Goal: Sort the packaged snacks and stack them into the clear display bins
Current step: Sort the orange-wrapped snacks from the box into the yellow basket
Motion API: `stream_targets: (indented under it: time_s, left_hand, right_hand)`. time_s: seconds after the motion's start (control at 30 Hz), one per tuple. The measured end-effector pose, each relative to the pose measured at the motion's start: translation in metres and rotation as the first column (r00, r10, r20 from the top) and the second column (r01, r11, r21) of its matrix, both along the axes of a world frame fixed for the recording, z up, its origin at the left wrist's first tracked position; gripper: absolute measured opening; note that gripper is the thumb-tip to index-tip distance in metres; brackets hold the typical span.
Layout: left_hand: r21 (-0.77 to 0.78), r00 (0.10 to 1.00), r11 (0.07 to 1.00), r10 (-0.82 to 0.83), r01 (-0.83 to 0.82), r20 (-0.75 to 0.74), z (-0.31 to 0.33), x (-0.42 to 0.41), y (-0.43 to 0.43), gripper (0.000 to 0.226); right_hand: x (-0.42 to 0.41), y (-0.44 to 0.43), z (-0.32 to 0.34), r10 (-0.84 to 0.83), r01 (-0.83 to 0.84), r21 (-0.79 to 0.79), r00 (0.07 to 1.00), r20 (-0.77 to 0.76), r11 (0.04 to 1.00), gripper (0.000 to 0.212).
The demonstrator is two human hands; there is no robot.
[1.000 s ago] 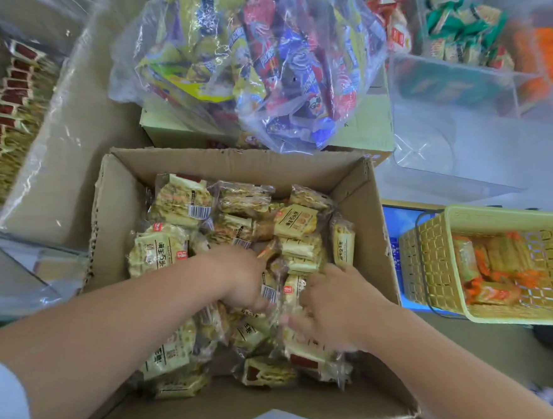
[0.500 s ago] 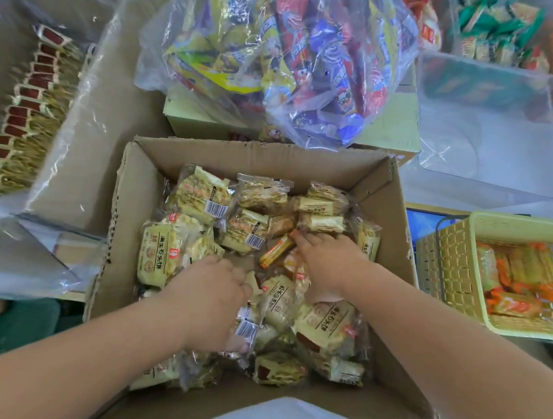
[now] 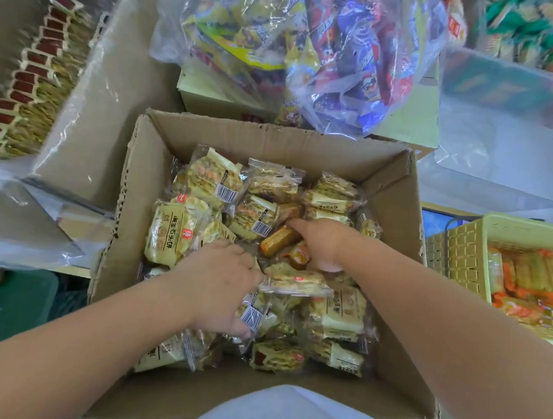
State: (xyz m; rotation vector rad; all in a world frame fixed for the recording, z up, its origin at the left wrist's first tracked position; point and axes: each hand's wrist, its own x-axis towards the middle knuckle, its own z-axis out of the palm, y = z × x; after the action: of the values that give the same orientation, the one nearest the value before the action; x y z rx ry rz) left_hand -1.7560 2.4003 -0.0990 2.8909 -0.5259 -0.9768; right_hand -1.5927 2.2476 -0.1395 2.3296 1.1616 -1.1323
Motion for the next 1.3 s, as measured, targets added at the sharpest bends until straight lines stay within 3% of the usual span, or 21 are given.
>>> stream_targets:
  time_s: [0.07, 0.27, 0.37, 0.5, 0.6, 0.73, 0.87, 0.97, 1.1, 1.17, 1.27, 1.3]
  left_hand:
    - [-0.007, 1.000, 1.000, 0.022, -0.022, 0.000, -0.002, 0.001, 0.000, 0.092]
    - [-0.094, 0.992, 0.987, 0.128, -0.128, -0.004, 0.001, 0.002, -0.001, 0.096]
    - [-0.195, 0.971, 0.951, 0.241, -0.238, -0.008, 0.010, 0.005, 0.001, 0.072]
    - [-0.383, 0.852, 0.790, 0.524, -0.479, 0.016, 0.021, 0.011, 0.002, 0.020]
    - [-0.441, 0.763, 0.681, 0.647, -0.585, -0.012, 0.021, 0.020, 0.001, 0.018]
    - [-0.395, 0.834, 0.751, 0.545, -0.529, -0.081, 0.018, 0.034, -0.008, 0.053]
    - [-0.263, 0.893, 0.853, 0.430, -0.451, -0.137, 0.006, 0.041, -0.016, 0.044]
    - [-0.185, 0.895, 0.878, 0.416, -0.442, -0.162, 0.002, 0.040, -0.017, 0.039]
    - [-0.230, 0.879, 0.852, 0.428, -0.470, -0.212, 0.001, 0.040, -0.012, 0.031]
    - [-0.322, 0.829, 0.768, 0.544, -0.554, -0.128, 0.001, 0.040, -0.008, 0.025]
    - [-0.474, 0.715, 0.724, 0.655, -0.500, 0.246, 0.001, 0.050, 0.001, 0.016]
    - [-0.501, 0.677, 0.730, 0.658, -0.466, 0.330, 0.001, 0.057, 0.004, 0.023]
  right_hand:
    - [-0.002, -0.006, 0.002, 0.117, -0.115, -0.045, 0.992, 0.049, 0.992, 0.115]
    - [-0.010, -0.009, -0.008, 0.197, -0.198, -0.013, 0.965, 0.175, 0.980, 0.104]
    - [-0.009, 0.001, -0.012, 0.262, -0.256, -0.054, 0.938, 0.227, 0.965, 0.096]
    - [-0.008, 0.004, -0.012, 0.253, -0.262, -0.006, 0.926, 0.280, 0.965, 0.067]
    - [-0.009, -0.006, -0.019, 0.193, -0.242, 0.127, 0.931, 0.308, 0.962, 0.063]
    - [-0.018, -0.020, -0.029, 0.132, -0.220, 0.237, 0.932, 0.337, 0.946, 0.050]
    - [-0.023, -0.021, -0.031, 0.162, -0.230, 0.165, 0.924, 0.346, 0.959, 0.036]
    - [-0.025, -0.021, -0.028, 0.170, -0.237, 0.149, 0.916, 0.363, 0.960, 0.028]
    - [-0.021, -0.024, -0.006, 0.094, -0.182, 0.234, 0.934, 0.344, 0.955, 0.033]
    - [-0.019, -0.029, 0.015, 0.020, -0.129, 0.314, 0.944, 0.329, 0.941, 0.041]
    - [-0.022, -0.044, 0.049, -0.194, 0.075, 0.439, 0.953, 0.233, 0.895, 0.041]
    - [-0.025, -0.052, 0.059, -0.278, 0.167, 0.468, 0.944, 0.179, 0.868, 0.042]
